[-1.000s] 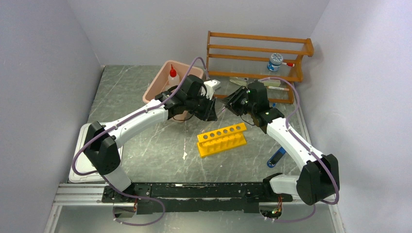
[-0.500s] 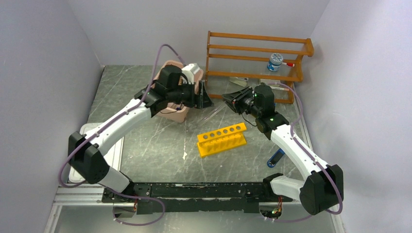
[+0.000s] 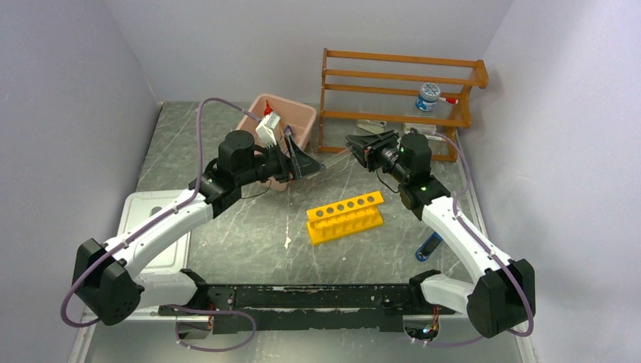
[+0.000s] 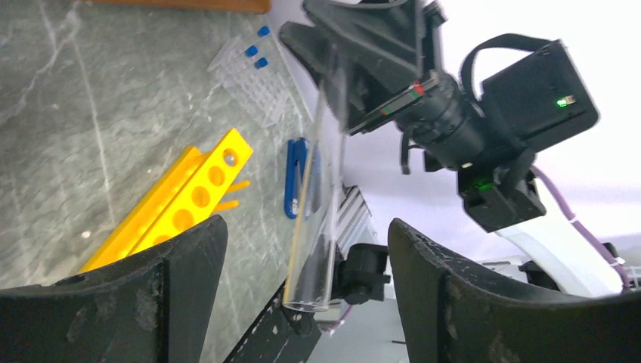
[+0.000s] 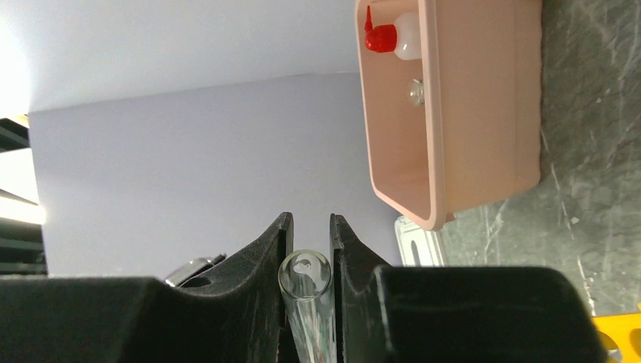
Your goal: Organize the chemistry lab equipment
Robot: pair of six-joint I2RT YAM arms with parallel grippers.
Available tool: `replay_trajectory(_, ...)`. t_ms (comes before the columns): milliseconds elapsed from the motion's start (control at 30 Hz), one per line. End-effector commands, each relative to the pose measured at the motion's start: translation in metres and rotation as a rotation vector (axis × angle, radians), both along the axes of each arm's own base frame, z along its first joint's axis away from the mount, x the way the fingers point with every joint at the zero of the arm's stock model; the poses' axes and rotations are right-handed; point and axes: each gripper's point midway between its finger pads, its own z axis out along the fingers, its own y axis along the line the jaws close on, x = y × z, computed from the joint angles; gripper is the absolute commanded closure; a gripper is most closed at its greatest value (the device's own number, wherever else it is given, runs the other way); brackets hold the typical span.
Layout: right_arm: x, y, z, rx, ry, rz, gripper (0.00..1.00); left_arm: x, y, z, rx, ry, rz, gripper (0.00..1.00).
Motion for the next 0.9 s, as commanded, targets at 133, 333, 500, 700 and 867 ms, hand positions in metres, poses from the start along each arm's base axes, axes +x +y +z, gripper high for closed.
replay_trajectory(133,0.004,0.001,0.003,0.126,0.031,-0.016,0.82,0.001,-0.011,0.041,-0.112,-0.110,0.055,0.38)
replay_trajectory(333,0.002,-0.003,-0.011,0.162,0.086,-0.048,0.82,0.001,-0.010,0.039,-0.092,-0.117,0.100,0.52)
replay_trajectory(500,0.002,-0.003,-0.014,0.197,0.109,-0.050,0.82,0.003,-0.005,0.040,-0.042,-0.169,0.131,0.60)
replay_trajectory(700,0.003,-0.002,-0.014,0.200,0.118,-0.048,0.82,0.009,0.004,0.041,0.005,-0.211,0.174,0.80)
replay_trajectory(867,0.004,-0.001,-0.019,0.150,0.129,-0.039,0.67,0.011,0.006,0.041,0.048,-0.216,0.179,0.92)
